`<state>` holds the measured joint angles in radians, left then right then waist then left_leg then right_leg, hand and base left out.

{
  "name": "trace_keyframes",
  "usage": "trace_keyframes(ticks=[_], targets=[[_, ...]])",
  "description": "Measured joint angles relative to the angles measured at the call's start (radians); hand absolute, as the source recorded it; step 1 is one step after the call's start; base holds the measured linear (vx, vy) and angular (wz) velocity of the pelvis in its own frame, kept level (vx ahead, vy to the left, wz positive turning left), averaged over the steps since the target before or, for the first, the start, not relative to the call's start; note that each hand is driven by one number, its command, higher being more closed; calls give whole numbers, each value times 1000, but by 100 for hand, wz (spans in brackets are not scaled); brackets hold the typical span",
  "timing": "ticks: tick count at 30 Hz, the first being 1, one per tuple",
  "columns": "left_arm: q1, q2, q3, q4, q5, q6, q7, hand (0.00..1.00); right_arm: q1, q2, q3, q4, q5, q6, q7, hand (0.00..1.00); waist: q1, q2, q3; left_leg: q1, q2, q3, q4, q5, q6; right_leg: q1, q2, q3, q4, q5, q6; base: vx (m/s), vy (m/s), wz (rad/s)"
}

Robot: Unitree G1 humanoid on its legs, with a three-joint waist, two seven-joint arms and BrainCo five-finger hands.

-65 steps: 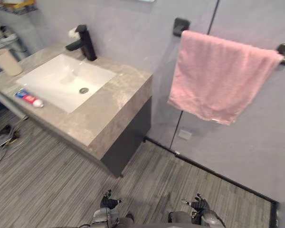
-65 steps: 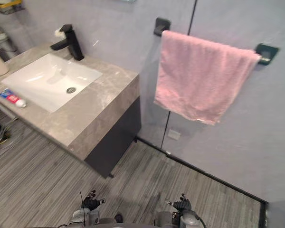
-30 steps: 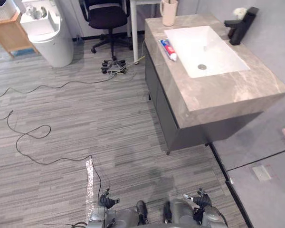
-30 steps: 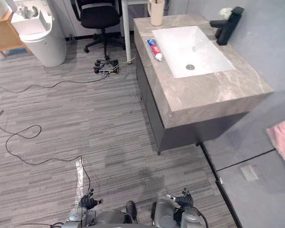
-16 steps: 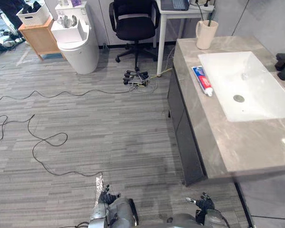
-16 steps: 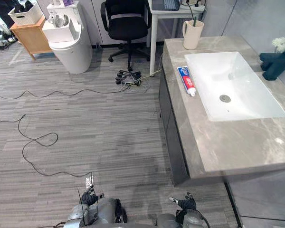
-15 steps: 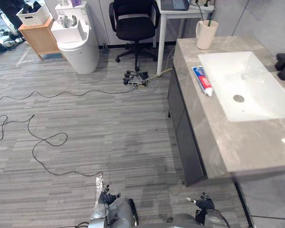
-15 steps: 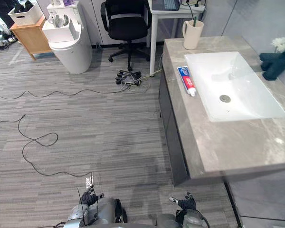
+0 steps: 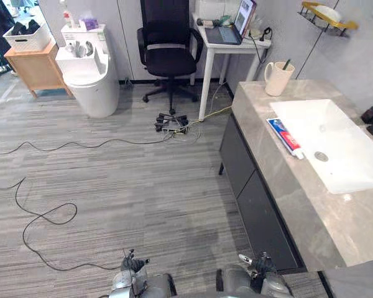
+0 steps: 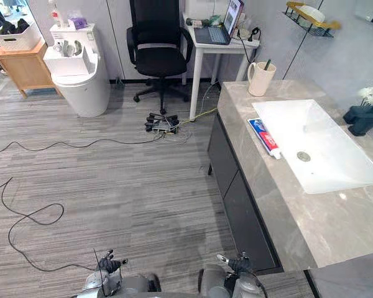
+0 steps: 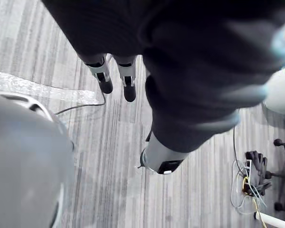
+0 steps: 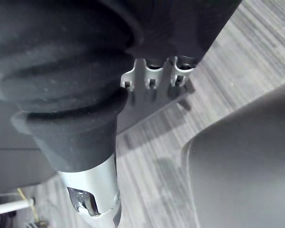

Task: Organize washtable

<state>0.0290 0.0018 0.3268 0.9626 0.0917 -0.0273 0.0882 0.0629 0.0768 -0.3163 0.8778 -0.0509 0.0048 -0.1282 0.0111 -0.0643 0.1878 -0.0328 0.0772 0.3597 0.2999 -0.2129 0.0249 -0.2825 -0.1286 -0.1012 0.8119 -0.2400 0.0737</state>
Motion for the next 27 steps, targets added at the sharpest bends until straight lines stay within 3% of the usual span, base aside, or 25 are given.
trace_keyframes(ticks=[3,4,5,6,7,8,11,13,15,17,19,21,22,23,24,26,27], targets=[[9,2,0,-8,0,-2,0,0,8,-3,5,5,-9,3,1,0,-1,-13,-3,30,-27,2,-18,1,0,15,5,-116,-222,28,-53,233,-88,16],[23,1,4,-21,1,-5,0,0,33,-4,19,6,-13,2,3,0,-6,-34,-21,45,-57,-15,-10,-17,-9,25,7,-101,-296,86,-152,245,-118,25],[26,-7,2,-19,2,-4,-2,0,31,-12,22,6,-16,2,6,0,-8,-18,-25,48,-51,-29,1,-30,-18,34,9,-108,-293,77,-154,324,-115,35],[41,-25,-1,-20,4,-5,-3,0,37,-26,19,8,-18,1,5,0,-18,18,-45,45,-24,-51,24,-51,-36,58,33,-130,-328,57,-140,323,-71,33],[49,-37,-3,-20,4,-5,-4,0,38,-41,20,6,-19,2,4,0,-29,52,-60,17,5,-87,120,-67,-61,85,59,-151,-354,40,-132,330,-64,34],[52,-37,-1,-20,6,-4,-8,0,38,-46,20,7,-21,3,3,0,-29,66,-62,-13,26,-115,204,-75,-77,97,72,-155,-358,31,-135,336,-88,10],[72,-49,30,-48,1,-4,-22,0,39,-64,21,14,-21,5,-1,0,-13,93,-54,-148,161,-159,641,-39,-150,204,161,-113,-391,-3,-164,332,-24,-63],[82,-47,29,-70,0,-6,-23,0,36,-64,31,36,-20,6,-1,0,3,82,-54,-160,196,-139,693,-48,-140,245,176,-54,-393,-33,-177,380,81,-104],[75,-55,33,-72,0,-9,-22,0,26,-62,48,44,-19,8,-1,0,5,67,-53,-191,206,-136,601,-65,-111,283,173,31,-414,-33,-157,347,142,-101],[74,-53,36,-71,0,-16,-22,0,23,-59,43,50,-19,15,-2,0,6,61,-53,-202,196,-152,496,-65,-111,295,160,85,-419,-37,-146,281,187,-92],[65,-52,36,-68,0,-16,-20,0,21,-54,37,51,-19,22,-4,0,8,53,-47,-226,148,-268,343,-61,-118,327,128,145,-448,-39,-121,379,367,-91],[59,-49,23,-57,-4,-26,-17,0,23,-54,31,49,-21,22,-3,0,8,59,-48,-227,106,-418,168,-30,-157,349,105,208,-481,-62,-57,339,458,-76],[59,-52,20,-47,-6,-27,-16,0,24,-59,29,49,-21,22,-3,0,9,71,-53,-227,113,-439,142,-11,-166,351,108,227,-478,-75,-37,286,498,-89],[57,-40,20,-41,-19,-27,-16,0,27,-53,17,62,-22,24,-3,0,16,73,-55,-225,102,-408,196,22,-152,353,92,273,-463,-102,-7,292,494,-92],[53,-21,19,-40,-17,-26,-16,0,35,-29,15,65,-24,24,-2,0,23,28,-71,-215,78,-359,212,-15,-134,351,54,312,-448,-102,-7,314,483,-91],[35,2,18,-26,-8,-24,-16,0,46,-8,16,64,-36,25,0,0,28,-8,-73,-186,58,-283,239,-52,-96,304,16,345,-375,-78,18,247,374,-83],[30,6,19,-18,-6,-21,-15,0,45,-7,16,62,-37,25,1,0,27,-12,-71,-171,59,-252,240,-62,-86,277,10,347,-324,-67,10,263,432,-131]])
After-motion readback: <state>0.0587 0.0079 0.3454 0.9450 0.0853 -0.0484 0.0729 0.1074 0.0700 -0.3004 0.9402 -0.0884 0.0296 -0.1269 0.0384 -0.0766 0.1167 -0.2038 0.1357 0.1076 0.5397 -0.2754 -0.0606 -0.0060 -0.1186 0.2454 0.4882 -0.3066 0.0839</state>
